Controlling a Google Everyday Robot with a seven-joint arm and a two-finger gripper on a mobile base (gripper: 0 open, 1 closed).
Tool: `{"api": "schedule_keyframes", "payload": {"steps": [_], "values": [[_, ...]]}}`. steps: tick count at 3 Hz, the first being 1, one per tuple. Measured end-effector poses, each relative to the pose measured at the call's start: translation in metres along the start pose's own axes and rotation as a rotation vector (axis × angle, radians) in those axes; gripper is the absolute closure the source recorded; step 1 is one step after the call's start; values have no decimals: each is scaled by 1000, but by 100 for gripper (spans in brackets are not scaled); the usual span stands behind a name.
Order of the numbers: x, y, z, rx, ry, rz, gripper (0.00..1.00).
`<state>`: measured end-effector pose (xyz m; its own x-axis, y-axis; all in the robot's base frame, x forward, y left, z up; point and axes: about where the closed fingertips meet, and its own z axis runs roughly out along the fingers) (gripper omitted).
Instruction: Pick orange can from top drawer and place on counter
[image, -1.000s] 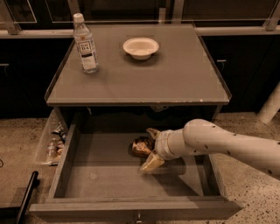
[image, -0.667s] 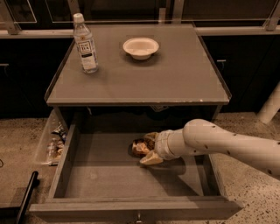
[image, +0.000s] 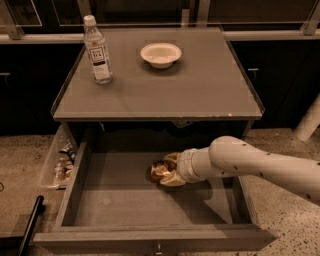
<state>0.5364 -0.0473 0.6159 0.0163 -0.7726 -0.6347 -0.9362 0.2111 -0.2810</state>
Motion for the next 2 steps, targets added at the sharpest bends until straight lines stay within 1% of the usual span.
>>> {"api": "schedule_keyframes", "payload": {"steps": [1,2], "values": [[0,0,0,0,0,0,100],[0,1,0,-3,-1,2,100]]}}
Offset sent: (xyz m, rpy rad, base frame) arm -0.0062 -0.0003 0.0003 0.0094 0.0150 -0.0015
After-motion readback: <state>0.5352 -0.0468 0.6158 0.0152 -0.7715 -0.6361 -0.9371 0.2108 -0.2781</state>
